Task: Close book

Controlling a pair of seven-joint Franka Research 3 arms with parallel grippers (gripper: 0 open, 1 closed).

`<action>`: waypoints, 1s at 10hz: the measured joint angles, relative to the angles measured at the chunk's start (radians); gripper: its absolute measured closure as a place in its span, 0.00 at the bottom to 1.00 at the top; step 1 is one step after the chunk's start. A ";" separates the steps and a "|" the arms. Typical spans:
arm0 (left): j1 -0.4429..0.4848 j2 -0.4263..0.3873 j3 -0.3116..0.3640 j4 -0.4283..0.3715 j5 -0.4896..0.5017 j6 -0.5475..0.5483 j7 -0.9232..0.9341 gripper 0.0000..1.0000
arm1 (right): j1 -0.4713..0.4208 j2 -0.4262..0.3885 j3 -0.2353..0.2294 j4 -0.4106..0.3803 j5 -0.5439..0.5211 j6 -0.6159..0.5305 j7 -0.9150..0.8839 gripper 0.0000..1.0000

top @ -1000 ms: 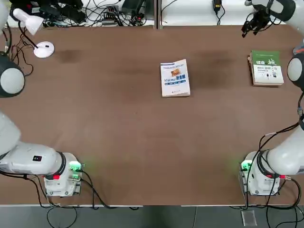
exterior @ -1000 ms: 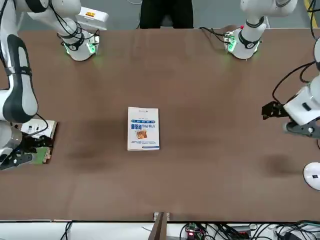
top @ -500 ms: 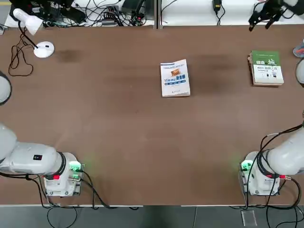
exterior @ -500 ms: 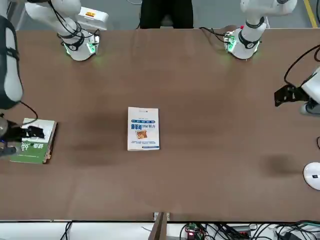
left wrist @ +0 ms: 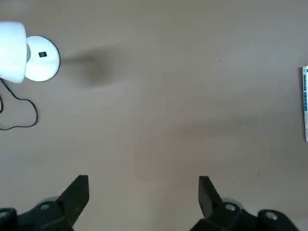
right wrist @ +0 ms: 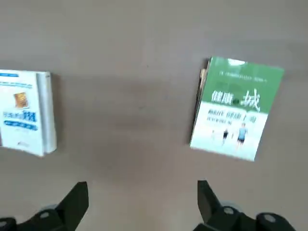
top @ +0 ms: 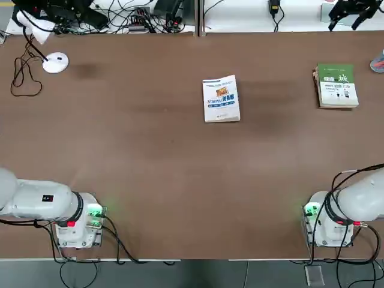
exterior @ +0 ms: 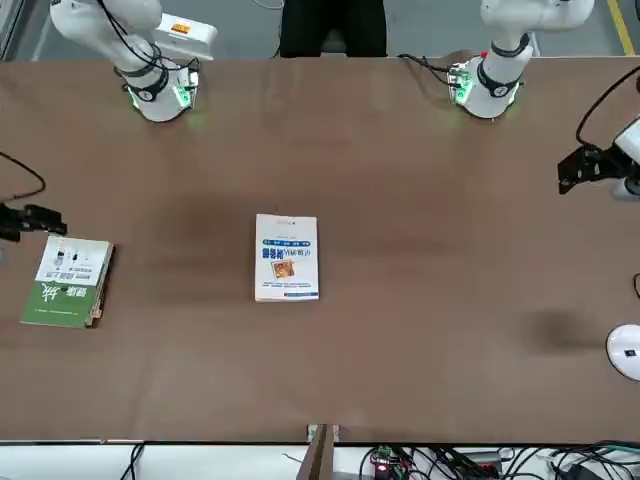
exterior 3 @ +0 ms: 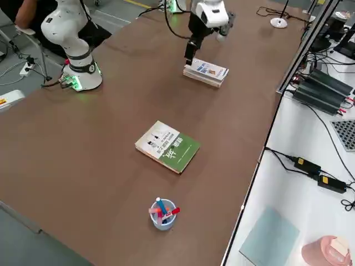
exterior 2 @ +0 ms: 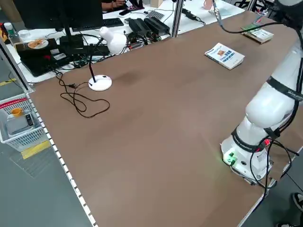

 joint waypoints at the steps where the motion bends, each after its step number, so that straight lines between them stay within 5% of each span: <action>1: 0.001 -0.023 0.000 -0.028 0.000 0.005 -0.002 0.00 | 0.003 -0.019 0.002 -0.001 -0.001 -0.021 0.009 0.00; 10: 0.036 -0.155 0.000 -0.184 0.000 0.046 -0.003 0.00 | 0.075 -0.113 0.009 -0.021 -0.113 -0.004 0.032 0.00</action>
